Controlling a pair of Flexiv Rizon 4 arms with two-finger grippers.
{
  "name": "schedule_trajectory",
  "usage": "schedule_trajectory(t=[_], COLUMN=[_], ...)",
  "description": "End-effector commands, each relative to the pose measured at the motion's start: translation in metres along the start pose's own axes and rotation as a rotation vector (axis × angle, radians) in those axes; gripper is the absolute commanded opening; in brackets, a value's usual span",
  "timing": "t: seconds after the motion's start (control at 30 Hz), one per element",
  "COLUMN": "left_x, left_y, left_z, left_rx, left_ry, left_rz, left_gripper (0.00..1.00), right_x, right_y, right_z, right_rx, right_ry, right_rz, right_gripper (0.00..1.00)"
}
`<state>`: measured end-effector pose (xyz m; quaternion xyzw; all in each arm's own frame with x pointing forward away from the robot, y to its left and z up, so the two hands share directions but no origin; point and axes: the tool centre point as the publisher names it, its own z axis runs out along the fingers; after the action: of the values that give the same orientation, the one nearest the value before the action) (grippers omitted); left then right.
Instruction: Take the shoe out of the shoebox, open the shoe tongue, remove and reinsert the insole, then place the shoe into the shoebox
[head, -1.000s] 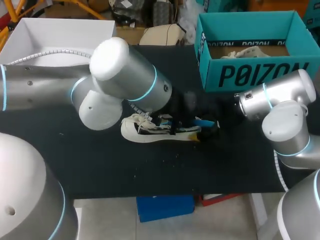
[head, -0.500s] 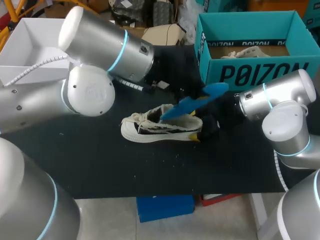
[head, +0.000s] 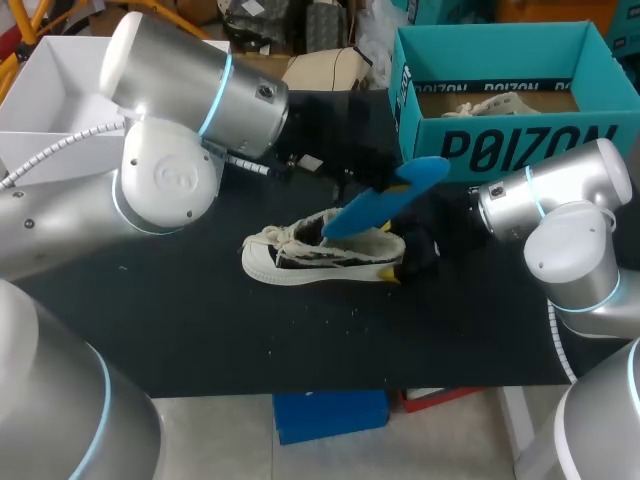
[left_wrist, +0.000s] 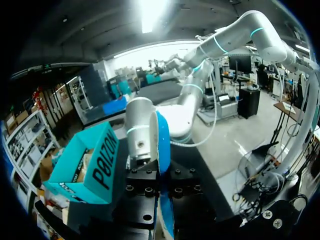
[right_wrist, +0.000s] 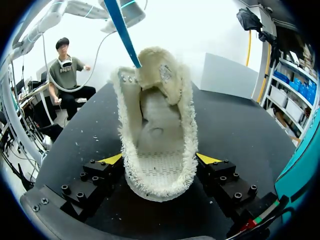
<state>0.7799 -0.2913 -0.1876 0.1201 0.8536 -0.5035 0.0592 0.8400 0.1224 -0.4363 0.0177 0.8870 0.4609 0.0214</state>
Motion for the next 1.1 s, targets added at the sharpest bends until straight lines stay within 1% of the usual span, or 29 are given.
schedule_trajectory(t=[0.03, 0.07, 0.1, 0.13, 0.17, 0.2, 0.23, 0.27, 0.33, 0.37, 0.53, 0.67, 0.77, 0.83, 0.9, 0.97, 1.0, 1.07, 1.1], left_x=[0.001, 0.005, 0.008, 0.010, 0.011, 0.012, 0.014, 0.015, 0.017, 0.017, 0.018, 0.018, 0.018, 0.018, 0.017, 0.018, 0.018, 0.019, 0.018], left_y=[0.001, -0.001, -0.004, -0.006, -0.009, -0.014, -0.020, -0.024, -0.037, -0.042, -0.070, -0.084, -0.094, -0.100, -0.106, -0.114, -0.118, -0.126, -0.130], left_z=[0.001, -0.001, -0.003, -0.006, -0.009, -0.011, -0.013, -0.015, -0.020, -0.022, -0.039, -0.054, -0.063, -0.069, -0.074, -0.076, -0.078, -0.081, -0.082], left_rx=[0.000, 0.077, 0.129, 0.146, 0.183, 0.250, 0.271, 0.276, 0.333, 0.343, 0.450, 0.511, 0.538, 0.541, 0.560, 0.557, 0.576, 0.566, 0.579], left_ry=[-0.003, -0.017, -0.020, -0.024, -0.023, -0.017, -0.014, -0.002, 0.012, 0.019, 0.048, 0.057, 0.073, 0.080, 0.089, 0.099, 0.110, 0.123, 0.139], left_rz=[0.002, -0.048, -0.093, -0.118, -0.148, -0.188, -0.207, -0.222, -0.254, -0.268, -0.335, -0.386, -0.415, -0.428, -0.444, -0.445, -0.457, -0.453, -0.461], left_gripper=[0.00, 0.00, 0.00, 0.00, 0.00, 0.00, 0.00, 0.00, 0.00, 0.00, 0.00, 0.00, 0.00, 0.00, 0.00, 0.00, 0.00, 0.00, 0.00], right_x=[-0.001, -0.001, -0.001, -0.001, -0.001, -0.001, -0.001, -0.001, -0.001, -0.001, -0.001, -0.001, -0.001, -0.001, -0.001, -0.001, -0.001, -0.001, -0.001], right_y=[-0.003, -0.003, -0.003, -0.003, -0.003, -0.003, -0.003, -0.003, -0.003, -0.003, -0.003, -0.003, -0.003, -0.003, -0.003, -0.003, -0.003, -0.003, -0.003], right_z=[0.002, 0.002, 0.002, 0.002, 0.002, 0.002, 0.002, 0.002, 0.002, 0.002, 0.002, 0.002, 0.002, 0.002, 0.002, 0.002, 0.002, 0.002, 0.002], right_rx=[0.001, 0.001, 0.001, 0.001, 0.001, 0.001, 0.001, 0.001, 0.001, 0.001, 0.001, 0.001, 0.001, 0.001, 0.001, 0.001, 0.001, 0.001, 0.001], right_ry=[0.001, 0.001, 0.001, 0.001, 0.001, 0.001, 0.001, 0.001, 0.001, 0.001, 0.001, 0.001, 0.001, 0.001, 0.001, 0.001, 0.001, 0.001, 0.001], right_rz=[0.001, 0.001, 0.001, 0.001, 0.001, 0.001, 0.001, 0.001, 0.001, 0.001, 0.001, 0.001, 0.001, 0.001, 0.001, 0.001, 0.001, 0.001, 0.001], right_gripper=[0.00, 0.00, 0.00, 0.00, 0.00, 0.00, 0.00, 0.00, 0.00, 0.00, 0.00, 0.00, 0.00, 0.00, 0.00, 0.00, 0.00, 0.00, 0.00])
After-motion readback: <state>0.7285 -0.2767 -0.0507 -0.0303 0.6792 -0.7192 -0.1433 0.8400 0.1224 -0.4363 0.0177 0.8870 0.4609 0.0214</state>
